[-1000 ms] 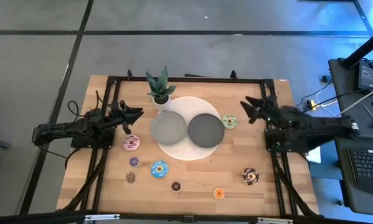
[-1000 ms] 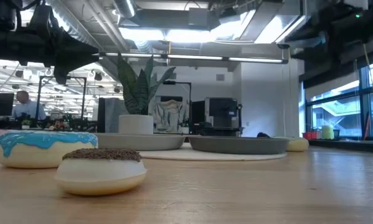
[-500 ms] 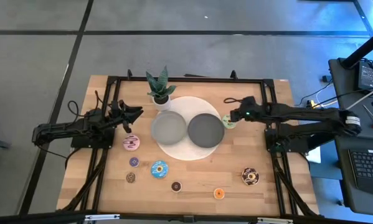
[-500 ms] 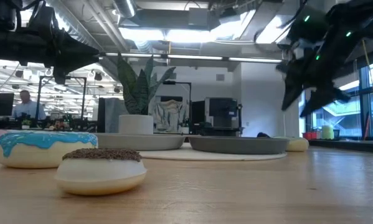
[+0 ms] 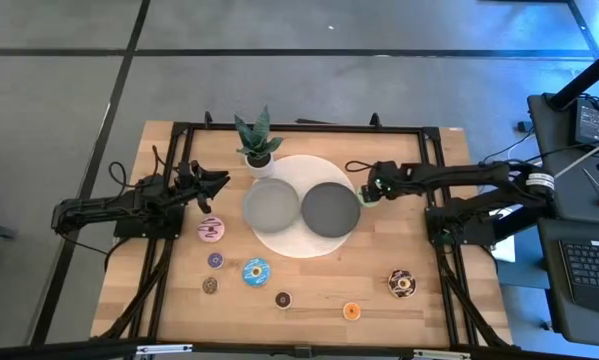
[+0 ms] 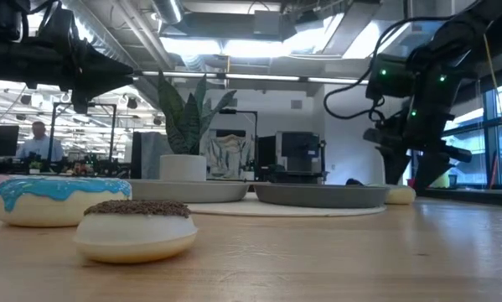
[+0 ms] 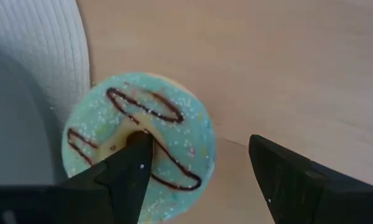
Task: Pick & Place donuts
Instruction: Put the large green donut on the green plate
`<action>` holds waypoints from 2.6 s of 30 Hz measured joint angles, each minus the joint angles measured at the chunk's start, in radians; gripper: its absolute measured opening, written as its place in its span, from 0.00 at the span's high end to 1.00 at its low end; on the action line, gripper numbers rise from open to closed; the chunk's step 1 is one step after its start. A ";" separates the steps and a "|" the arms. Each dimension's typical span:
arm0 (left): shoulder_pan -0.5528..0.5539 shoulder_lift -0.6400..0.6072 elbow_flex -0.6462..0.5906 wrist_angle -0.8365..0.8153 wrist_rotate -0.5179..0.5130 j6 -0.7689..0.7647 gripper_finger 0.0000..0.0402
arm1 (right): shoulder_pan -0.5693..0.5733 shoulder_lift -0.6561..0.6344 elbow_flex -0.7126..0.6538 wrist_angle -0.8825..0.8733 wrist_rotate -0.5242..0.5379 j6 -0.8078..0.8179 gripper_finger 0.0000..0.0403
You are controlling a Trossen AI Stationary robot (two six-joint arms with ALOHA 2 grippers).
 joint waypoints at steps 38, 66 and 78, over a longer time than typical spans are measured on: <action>0.000 0.000 0.000 0.000 0.003 0.000 0.73 | 0.053 0.094 0.245 0.196 -0.080 -0.191 0.76; 0.000 0.000 0.000 0.000 0.004 0.000 0.73 | 0.113 0.309 0.244 0.294 -0.112 -0.157 0.60; 0.000 0.004 0.041 0.002 0.020 0.007 0.75 | 0.105 0.308 0.376 0.150 -0.111 -0.209 0.47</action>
